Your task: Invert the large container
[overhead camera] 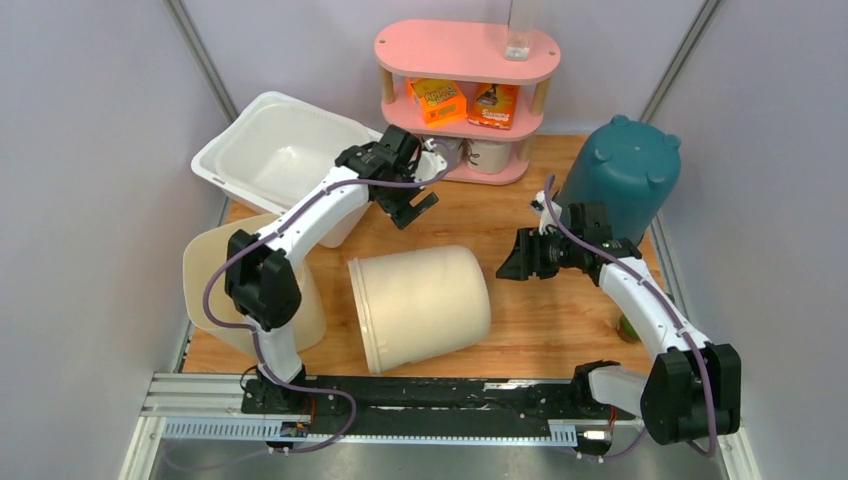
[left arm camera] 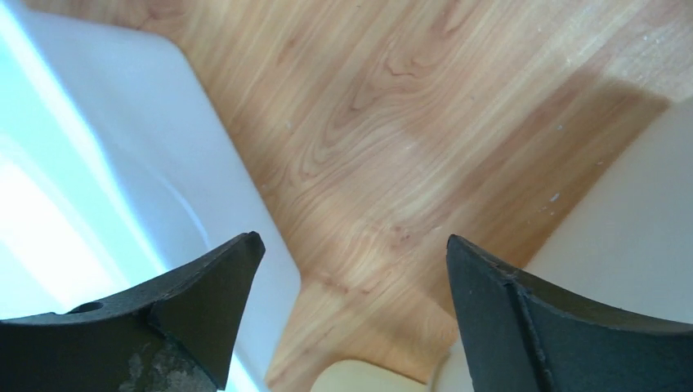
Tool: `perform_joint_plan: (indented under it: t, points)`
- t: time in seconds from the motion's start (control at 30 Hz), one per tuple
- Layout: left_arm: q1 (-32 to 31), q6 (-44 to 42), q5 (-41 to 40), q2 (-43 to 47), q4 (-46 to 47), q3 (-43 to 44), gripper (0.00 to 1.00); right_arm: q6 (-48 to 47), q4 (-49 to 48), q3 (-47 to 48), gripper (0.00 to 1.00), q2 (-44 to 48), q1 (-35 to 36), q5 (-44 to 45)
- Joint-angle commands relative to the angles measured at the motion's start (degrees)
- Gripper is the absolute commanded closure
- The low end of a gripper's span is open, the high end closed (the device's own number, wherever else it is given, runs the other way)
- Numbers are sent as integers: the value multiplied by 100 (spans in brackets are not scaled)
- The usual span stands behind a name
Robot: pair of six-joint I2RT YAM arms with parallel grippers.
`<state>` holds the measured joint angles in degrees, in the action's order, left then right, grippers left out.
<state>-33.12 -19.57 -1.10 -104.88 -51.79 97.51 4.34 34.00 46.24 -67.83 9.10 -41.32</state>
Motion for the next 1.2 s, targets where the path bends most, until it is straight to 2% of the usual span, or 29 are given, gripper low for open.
perform_joint_plan:
  t: [0.0,0.07,0.17,0.2,0.23,0.3,0.37,0.4,0.53,0.6,0.67,0.73,0.77,0.83,0.93,1.07,1.17]
  points:
    - [8,323,-516,365,-592,585,1,-69,29,158,31,205,29,-2]
    - [13,446,-365,599,-795,880,0,-52,61,163,31,207,24,-31]
    - [50,348,681,1207,-986,1159,0,-139,168,328,30,287,30,-134]
    - [106,197,980,1391,-959,1047,0,-185,199,400,30,320,30,-200]
    - [158,84,1609,1767,-935,943,0,-262,255,484,29,345,26,-306]
    - [296,-320,2072,2304,-978,595,0,-298,351,672,28,415,29,-380]
    - [338,-129,1984,2560,-1322,522,0,-292,582,931,27,445,30,-355]
    - [365,-31,2023,2591,-1801,580,0,-369,745,1093,27,468,30,-419]
    - [373,-114,2878,2655,-3228,282,0,-1604,1321,1895,22,929,67,-1279]
    - [394,-169,3004,2752,-3395,-63,0,-2351,1540,2127,21,1234,426,-1633]
    - [437,8,2988,2958,-3144,-457,0,-3257,2050,2238,22,1448,1182,-1891]
    - [527,-61,3399,3200,-3073,-679,0,-3980,2456,2119,23,1616,2297,-1491]
    - [544,-443,3892,3254,-3247,-729,0,-4346,2793,2011,23,1676,2867,-1275]
    - [552,-1129,4619,3478,-3532,-1033,0,-5283,3335,1788,23,1786,3415,-972]
    - [489,-1778,4908,3933,-3656,-1411,0,-6048,3494,1609,22,1839,4003,-205]
    - [276,-1965,4570,4317,-3671,-1858,0,-6020,3021,1330,19,1707,4553,621]
    - [-30,-2007,4412,4480,-3655,-2043,0,-5089,2169,1005,18,1670,4592,1207]
